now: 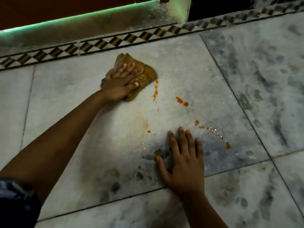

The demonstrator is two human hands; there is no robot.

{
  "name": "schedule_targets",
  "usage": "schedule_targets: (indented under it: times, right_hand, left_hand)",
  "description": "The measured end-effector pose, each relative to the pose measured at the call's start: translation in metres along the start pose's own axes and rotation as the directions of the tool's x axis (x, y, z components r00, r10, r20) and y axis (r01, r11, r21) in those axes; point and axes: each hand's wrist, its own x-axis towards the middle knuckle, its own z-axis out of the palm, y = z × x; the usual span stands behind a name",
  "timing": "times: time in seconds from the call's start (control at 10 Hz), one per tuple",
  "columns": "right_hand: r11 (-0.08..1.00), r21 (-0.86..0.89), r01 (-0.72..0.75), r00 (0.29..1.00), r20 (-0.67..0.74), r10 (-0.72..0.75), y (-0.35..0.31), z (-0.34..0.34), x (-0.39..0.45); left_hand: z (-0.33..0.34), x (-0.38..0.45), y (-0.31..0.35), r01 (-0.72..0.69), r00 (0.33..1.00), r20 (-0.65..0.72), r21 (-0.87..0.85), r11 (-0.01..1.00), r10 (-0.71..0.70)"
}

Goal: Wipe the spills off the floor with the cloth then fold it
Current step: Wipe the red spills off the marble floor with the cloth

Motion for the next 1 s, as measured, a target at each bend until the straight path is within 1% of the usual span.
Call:
schedule_targets:
  times: [0.1, 0.2, 0.3, 0.4, 0.5, 0.6, 0.7, 0.8, 0.9, 1.0]
  right_hand:
    - [1.0, -0.001, -0.002, 1.0, -0.007, 0.002, 0.0, 0.001, 0.0]
    - [1.0, -0.022, -0.001, 1.0, -0.01, 0.001, 0.001, 0.003, 0.0]
    - [1.0, -0.03, 0.0, 1.0, -0.016, -0.001, 0.0, 0.004, -0.001]
    - [1.0, -0.023, 0.003, 1.0, -0.024, -0.004, 0.0, 0.002, -0.001]
    - [1.0, -0.025, 0.004, 0.999, -0.038, -0.005, 0.0, 0.002, -0.001]
    - [1.0, -0.023, 0.005, 0.999, -0.035, -0.006, -0.001, 0.004, 0.001]
    - [1.0, -0.022, 0.014, 0.999, -0.037, -0.015, 0.0, 0.006, 0.0]
    - [1.0, -0.022, 0.02, 0.999, -0.043, -0.021, 0.002, 0.006, -0.001]
    - [1.0, -0.021, 0.021, 0.998, -0.05, -0.022, 0.003, 0.008, -0.002]
    - [1.0, -0.019, 0.021, 0.997, -0.077, -0.023, 0.002, 0.009, -0.001]
  left_hand:
    - [-0.005, 0.023, 0.008, 0.17, 0.985, -0.026, -0.064, 0.983, -0.172]
    - [-0.003, 0.044, 0.046, 0.254, 0.967, -0.017, -0.066, 0.965, -0.256]
    - [0.016, 0.018, 0.074, 0.09, 0.996, -0.009, 0.017, 0.996, -0.09]
    - [0.031, -0.028, 0.065, -0.033, 0.999, -0.015, 0.087, 0.996, 0.034]
    - [0.02, -0.016, 0.051, 0.102, 0.995, -0.026, 0.036, 0.994, -0.101]
    - [0.007, 0.019, 0.063, 0.24, 0.971, 0.004, -0.045, 0.97, -0.24]
    - [0.018, 0.002, 0.084, 0.162, 0.987, 0.0, -0.002, 0.987, -0.162]
    - [0.036, -0.048, 0.072, 0.064, 0.997, -0.038, 0.059, 0.996, -0.062]
    - [0.028, -0.052, 0.042, 0.144, 0.988, -0.058, 0.069, 0.987, -0.141]
    - [0.011, -0.017, 0.038, 0.288, 0.957, -0.002, -0.021, 0.957, -0.288]
